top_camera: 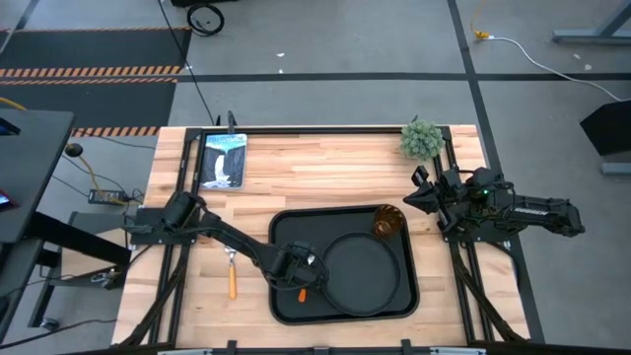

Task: Pick and place plate/cup/fork/spoon on tray
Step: Put the fork on the serving tray

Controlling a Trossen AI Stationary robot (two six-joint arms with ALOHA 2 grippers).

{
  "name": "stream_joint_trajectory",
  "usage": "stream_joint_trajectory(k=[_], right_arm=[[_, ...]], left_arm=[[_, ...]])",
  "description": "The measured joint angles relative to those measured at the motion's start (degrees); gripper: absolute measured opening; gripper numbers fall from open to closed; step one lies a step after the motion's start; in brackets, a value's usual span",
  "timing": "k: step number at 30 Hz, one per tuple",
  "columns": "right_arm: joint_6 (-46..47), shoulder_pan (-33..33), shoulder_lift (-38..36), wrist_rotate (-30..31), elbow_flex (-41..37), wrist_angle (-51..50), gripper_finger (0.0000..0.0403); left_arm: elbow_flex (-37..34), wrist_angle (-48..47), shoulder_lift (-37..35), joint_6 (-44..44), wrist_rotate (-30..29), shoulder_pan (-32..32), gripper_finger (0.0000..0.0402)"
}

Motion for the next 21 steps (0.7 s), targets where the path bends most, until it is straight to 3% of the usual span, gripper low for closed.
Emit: stream_joint_trajectory(k=[12,21], right_arm=[[-0.3,0.0,0.0,0.0,0.0,0.0,0.0018],[-0.3,0.0,0.0,0.0,0.0,0.0,0.0018]], left_arm=[[-0.1,-0.9,-1.6,0.9,-1.9,0.0,0.0100],[-0.1,-0.7,-1.6,0.9,2.2,-0.1,0.0100]])
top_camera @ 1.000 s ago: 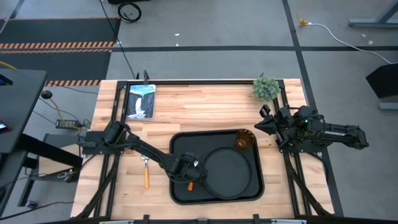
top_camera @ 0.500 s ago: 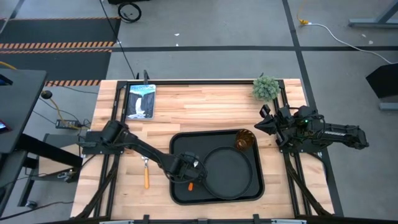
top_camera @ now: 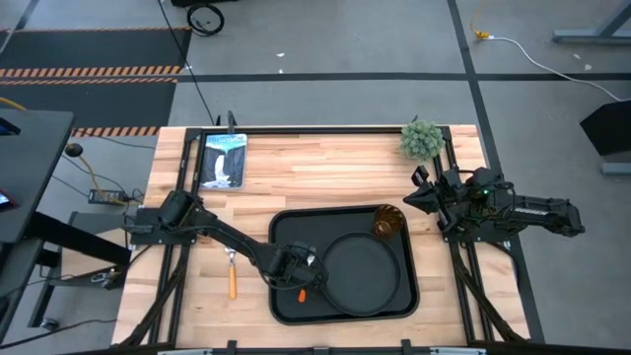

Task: Pick and place plate/cup/fork/spoon on tray
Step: Put the fork on the serving tray

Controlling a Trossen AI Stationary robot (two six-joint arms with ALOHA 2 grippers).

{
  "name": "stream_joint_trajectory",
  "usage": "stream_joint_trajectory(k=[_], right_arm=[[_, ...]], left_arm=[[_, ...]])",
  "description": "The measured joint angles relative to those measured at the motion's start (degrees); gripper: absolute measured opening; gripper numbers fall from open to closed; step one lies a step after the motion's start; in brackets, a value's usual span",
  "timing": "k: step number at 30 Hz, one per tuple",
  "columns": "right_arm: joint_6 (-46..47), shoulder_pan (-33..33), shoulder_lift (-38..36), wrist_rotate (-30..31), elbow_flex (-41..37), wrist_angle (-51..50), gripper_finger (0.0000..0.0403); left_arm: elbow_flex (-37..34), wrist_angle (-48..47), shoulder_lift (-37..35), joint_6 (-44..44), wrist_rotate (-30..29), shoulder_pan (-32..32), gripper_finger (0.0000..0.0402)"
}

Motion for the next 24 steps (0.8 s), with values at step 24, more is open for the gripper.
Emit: stream_joint_trajectory(k=[24], right_arm=[[0.0,0.0,0.0,0.0,0.0,0.0,0.0018]], left_arm=[[0.0,2.8,0.1,37.7,6.9,-5.5,0.0100]])
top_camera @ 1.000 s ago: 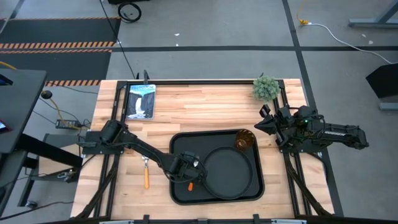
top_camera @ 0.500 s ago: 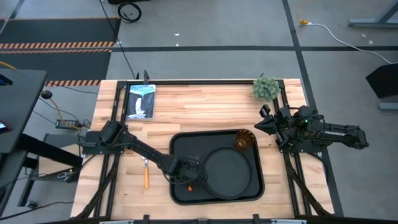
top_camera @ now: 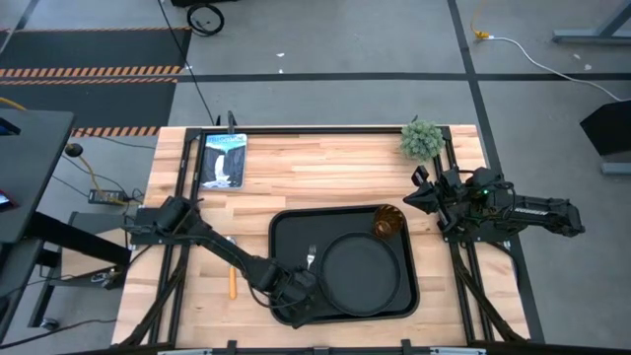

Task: Pick and place plate/cup/fork/spoon on tray
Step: Put the fork on the serving tray

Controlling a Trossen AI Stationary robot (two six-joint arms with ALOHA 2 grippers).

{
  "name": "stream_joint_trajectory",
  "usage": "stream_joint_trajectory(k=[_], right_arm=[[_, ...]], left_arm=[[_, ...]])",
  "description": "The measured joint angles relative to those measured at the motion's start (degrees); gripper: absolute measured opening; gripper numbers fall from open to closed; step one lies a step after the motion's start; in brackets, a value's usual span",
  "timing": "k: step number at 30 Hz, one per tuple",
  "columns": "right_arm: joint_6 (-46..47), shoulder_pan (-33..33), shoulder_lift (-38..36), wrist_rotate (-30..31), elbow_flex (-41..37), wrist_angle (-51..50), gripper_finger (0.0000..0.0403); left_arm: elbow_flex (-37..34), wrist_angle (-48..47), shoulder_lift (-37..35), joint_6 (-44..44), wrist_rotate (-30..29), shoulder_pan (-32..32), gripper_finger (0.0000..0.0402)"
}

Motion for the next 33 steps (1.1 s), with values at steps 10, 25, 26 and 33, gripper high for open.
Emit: stream_joint_trajectory(k=[10,25,26,33], right_arm=[[0.0,0.0,0.0,0.0,0.0,0.0,0.0018],[0.0,0.0,0.0,0.0,0.0,0.0,0.0018],[0.0,0.0,0.0,0.0,0.0,0.0,0.0018],[0.0,0.0,0.0,0.0,0.0,0.0,0.0018]], left_arm=[[0.1,-1.0,1.2,2.0,-1.2,-0.1,0.0100],[0.1,2.4,1.6,2.0,-3.1,-0.1,0.0100],[0.1,2.8,1.6,2.0,-3.5,-0.1,0.0100],[0.1,3.4,1.6,2.0,-3.9,0.0,0.0100]])
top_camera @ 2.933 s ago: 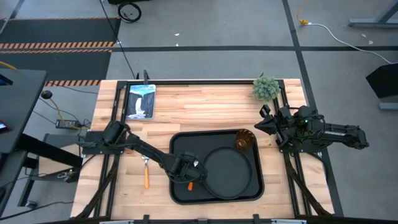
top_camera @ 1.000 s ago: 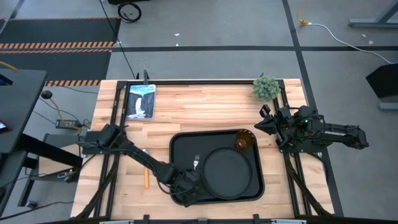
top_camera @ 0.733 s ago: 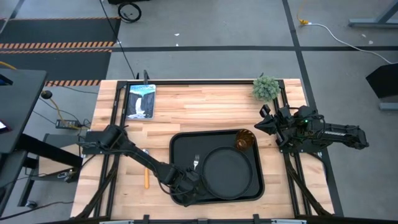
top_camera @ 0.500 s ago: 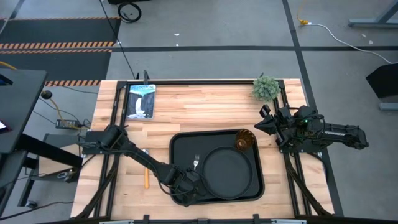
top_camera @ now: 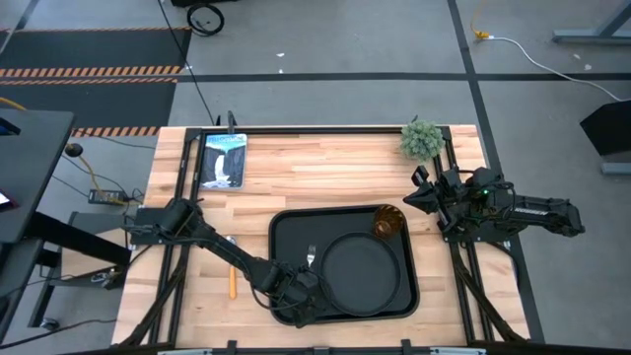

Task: Pick and place plate/cup/fork/spoon on tray
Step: Put the fork on the serving tray

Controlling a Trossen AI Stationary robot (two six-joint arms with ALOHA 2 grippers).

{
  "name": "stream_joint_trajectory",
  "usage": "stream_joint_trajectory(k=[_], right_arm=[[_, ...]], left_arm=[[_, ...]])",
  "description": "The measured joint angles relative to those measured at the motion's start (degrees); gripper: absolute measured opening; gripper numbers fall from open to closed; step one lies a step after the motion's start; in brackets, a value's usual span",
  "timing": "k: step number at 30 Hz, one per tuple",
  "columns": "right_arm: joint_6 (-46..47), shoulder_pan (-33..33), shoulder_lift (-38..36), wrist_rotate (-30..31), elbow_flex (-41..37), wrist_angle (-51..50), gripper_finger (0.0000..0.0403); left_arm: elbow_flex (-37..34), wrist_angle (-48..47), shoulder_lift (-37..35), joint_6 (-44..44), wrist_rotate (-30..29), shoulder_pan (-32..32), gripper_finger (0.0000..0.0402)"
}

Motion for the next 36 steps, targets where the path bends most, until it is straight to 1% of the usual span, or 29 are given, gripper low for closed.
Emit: stream_joint_trajectory(k=[2,6,10,13,18,24,30,36], right_arm=[[0.0,0.0,0.0,0.0,0.0,0.0,0.0018],[0.0,0.0,0.0,0.0,0.0,0.0,0.0018],[0.0,0.0,0.0,0.0,0.0,0.0,0.0018],[0.2,0.0,0.0,0.0,0.0,0.0,0.0018],[0.4,0.0,0.0,0.0,0.0,0.0,0.0018],[0.4,0.0,0.0,0.0,0.0,0.0,0.0018],[0.4,0.0,0.0,0.0,0.0,0.0,0.0018],[0.4,0.0,0.0,0.0,0.0,0.0,0.0018]], left_arm=[[0.0,-0.3,0.0,0.0,0.3,0.0,0.0100],[0.0,-0.5,0.0,1.3,3.2,0.0,0.0100],[0.0,-0.4,0.0,2.3,3.4,0.0,0.0100],[0.0,-0.3,0.0,2.8,2.5,0.0,0.0100],[0.0,-0.2,0.0,3.0,-0.7,0.0,0.0100],[0.0,-0.2,0.0,3.0,-0.7,0.0,0.0100],[0.0,-0.2,0.0,2.9,5.0,0.0,0.0100],[0.0,-0.2,-0.1,2.7,5.1,0.0,0.0100]])
